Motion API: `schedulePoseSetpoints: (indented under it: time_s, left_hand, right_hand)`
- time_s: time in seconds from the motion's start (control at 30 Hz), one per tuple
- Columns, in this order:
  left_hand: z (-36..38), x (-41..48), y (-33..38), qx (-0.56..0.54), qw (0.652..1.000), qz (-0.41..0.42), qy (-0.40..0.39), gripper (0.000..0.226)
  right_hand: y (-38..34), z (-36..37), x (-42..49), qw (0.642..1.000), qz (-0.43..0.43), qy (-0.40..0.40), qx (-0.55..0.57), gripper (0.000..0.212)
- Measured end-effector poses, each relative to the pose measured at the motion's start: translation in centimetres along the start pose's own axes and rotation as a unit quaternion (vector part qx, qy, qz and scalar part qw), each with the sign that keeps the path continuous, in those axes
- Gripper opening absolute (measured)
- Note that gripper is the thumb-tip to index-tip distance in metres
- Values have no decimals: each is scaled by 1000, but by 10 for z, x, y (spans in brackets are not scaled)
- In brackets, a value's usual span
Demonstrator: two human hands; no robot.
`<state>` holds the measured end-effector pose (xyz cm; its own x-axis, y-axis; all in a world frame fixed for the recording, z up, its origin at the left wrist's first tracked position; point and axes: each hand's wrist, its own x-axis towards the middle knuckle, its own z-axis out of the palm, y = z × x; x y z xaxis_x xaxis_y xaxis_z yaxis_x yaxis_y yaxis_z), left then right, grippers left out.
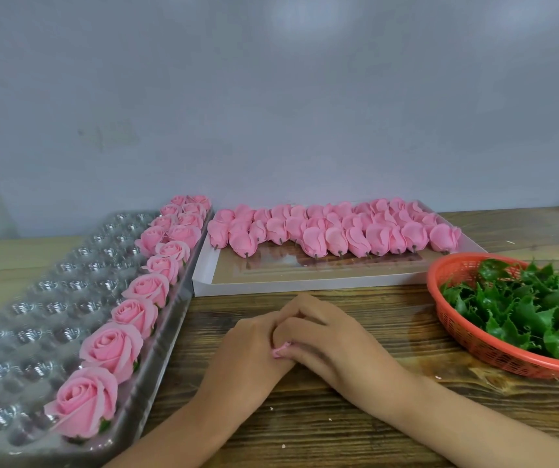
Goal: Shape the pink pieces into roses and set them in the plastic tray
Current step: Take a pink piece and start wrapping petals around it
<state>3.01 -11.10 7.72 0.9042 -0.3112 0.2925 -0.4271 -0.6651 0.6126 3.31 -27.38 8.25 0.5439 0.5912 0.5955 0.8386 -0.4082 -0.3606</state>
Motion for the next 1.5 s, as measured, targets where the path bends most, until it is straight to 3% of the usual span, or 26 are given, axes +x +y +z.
schedulePoseSetpoints:
  time_s: [0.07, 0.2, 0.3, 0.7, 1.03, 1.27, 1.5]
  left_hand:
    - [1, 1, -2, -1, 1000, -12, 2, 5]
    - [3, 1, -5, 2, 999, -35, 13, 8]
    - [3, 1, -4, 5, 999, -37, 15, 10]
    - [4, 1, -4, 41, 999, -15, 2, 8]
    - [4, 1, -5, -16, 999, -37, 22, 8]
    - [3, 1, -4, 1, 999, -35, 25, 8]
    - [3, -1, -3, 19, 1000, -13, 19, 11]
  right_hand:
    - [0, 1, 0, 998, 39, 7, 43, 5]
    - [0, 4, -3, 984, 133, 26, 113, 27]
    - [-1, 6, -2, 975, 167, 38, 145, 29]
    - [-2, 7, -3, 975, 163, 46, 145, 11]
    - [3, 0, -1, 994, 70, 9, 86, 2]
    - [-2, 4, -2, 976, 151, 48, 148, 19]
    - [0, 4, -2, 980, 143, 38, 130, 8]
